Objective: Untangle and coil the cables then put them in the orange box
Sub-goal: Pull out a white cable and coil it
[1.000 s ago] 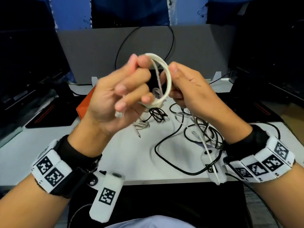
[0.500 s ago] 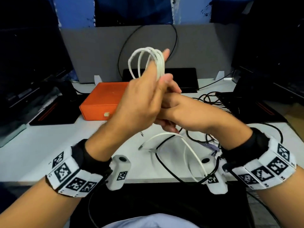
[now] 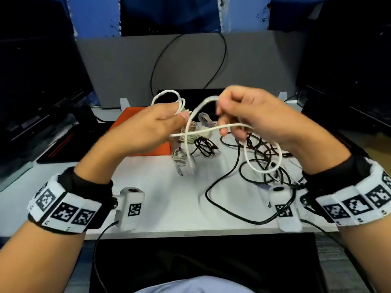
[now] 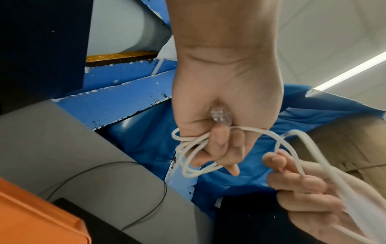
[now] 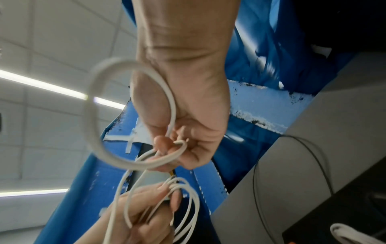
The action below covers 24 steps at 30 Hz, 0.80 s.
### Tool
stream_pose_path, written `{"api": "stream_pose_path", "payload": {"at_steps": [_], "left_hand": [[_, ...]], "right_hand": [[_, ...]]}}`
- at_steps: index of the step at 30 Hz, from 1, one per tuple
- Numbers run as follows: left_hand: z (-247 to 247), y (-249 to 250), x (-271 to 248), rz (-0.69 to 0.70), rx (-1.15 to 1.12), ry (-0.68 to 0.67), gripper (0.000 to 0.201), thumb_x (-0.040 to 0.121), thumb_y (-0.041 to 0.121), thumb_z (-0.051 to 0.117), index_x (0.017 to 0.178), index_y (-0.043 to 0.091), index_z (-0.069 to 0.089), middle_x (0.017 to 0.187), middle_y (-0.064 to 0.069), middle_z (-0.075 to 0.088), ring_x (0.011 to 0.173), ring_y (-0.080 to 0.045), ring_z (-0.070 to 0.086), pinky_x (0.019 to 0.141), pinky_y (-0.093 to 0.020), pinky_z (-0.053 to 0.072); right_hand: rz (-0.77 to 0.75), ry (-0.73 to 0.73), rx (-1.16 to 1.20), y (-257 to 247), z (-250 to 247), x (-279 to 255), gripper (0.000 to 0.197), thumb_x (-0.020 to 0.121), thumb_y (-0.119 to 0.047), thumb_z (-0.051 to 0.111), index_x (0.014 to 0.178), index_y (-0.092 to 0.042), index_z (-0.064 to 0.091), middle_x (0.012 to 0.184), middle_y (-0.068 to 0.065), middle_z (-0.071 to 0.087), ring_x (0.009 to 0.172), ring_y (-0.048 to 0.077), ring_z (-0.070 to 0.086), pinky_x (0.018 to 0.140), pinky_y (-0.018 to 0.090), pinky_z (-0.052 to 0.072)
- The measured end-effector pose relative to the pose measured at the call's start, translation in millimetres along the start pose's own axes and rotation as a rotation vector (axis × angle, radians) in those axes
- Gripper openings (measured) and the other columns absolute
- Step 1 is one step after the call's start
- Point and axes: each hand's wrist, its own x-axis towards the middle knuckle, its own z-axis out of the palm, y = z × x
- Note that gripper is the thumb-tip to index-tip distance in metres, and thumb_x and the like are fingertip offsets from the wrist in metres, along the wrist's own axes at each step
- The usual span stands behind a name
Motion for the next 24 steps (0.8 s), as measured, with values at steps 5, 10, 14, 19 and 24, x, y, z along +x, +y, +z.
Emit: {"api": "stream_pose_path", "payload": {"at_steps": [5, 10, 14, 19, 24], "left_hand": [[3.6, 6.6, -1.2, 0.016, -0.403, -0.039, 0.056, 0.104, 0.052, 0.033, 0.076, 0.01, 0.056, 0.054, 0.003, 0.032, 0.051, -0.016, 0.024, 0.05, -0.025, 0.024], [-2.5, -7.8, -0.2, 0.06, -0.647, -0.199, 0.056, 0.09, 0.072, 0.051, 0.076, 0.017, 0.052, 0.05, 0.006, 0.026, 0.043, -0.014, 0.023, 0.057, -0.049, 0.016], [-16.3, -19.6, -3.0, 0.075, -0.551, -0.139, 0.047, 0.088, 0.062, 0.065, 0.071, 0.021, 0.049, 0.05, 0.006, 0.027, 0.044, -0.015, 0.022, 0.051, -0.034, 0.032], [-51.1, -28.9, -7.5, 0.09, -0.567, 0.153, 0.036, 0.102, 0.041, 0.054, 0.071, 0.023, 0.048, 0.047, 0.009, 0.028, 0.039, -0.012, 0.021, 0.05, -0.032, 0.033], [-53.8, -3.7, -13.7, 0.142, -0.668, 0.228, 0.04, 0.109, 0.028, 0.034, 0.071, 0.022, 0.044, 0.045, 0.005, 0.018, 0.032, -0.011, 0.019, 0.049, -0.028, 0.036]], "right_hand": [[0.039, 0.495, 0.281, 0.3, -40.6, 1.9, 0.026, 0.111, -0.015, 0.033, 0.091, -0.015, 0.049, 0.072, 0.01, 0.073, 0.058, 0.025, 0.071, 0.051, 0.029, 0.055], [0.093, 0.738, 0.277, 13.5, -72.5, 1.6, 0.02, 0.11, -0.015, 0.034, 0.097, -0.014, 0.049, 0.064, 0.005, 0.072, 0.058, 0.022, 0.073, 0.05, 0.028, 0.056], [0.161, 0.905, 0.246, 27.6, -99.7, 1.9, 0.018, 0.106, -0.014, 0.039, 0.094, -0.014, 0.053, 0.054, -0.002, 0.067, 0.044, 0.014, 0.063, 0.045, 0.025, 0.051], [0.295, 0.933, 0.185, 41.4, -114.0, 1.1, 0.026, 0.105, -0.017, 0.045, 0.081, -0.014, 0.055, 0.047, -0.005, 0.061, 0.038, 0.01, 0.059, 0.042, 0.021, 0.049], [0.373, 0.767, -0.047, 47.1, -100.7, 4.6, 0.021, 0.102, -0.022, 0.057, 0.083, -0.012, 0.055, 0.044, 0.0, 0.059, 0.033, 0.014, 0.055, 0.04, 0.023, 0.044]]}}
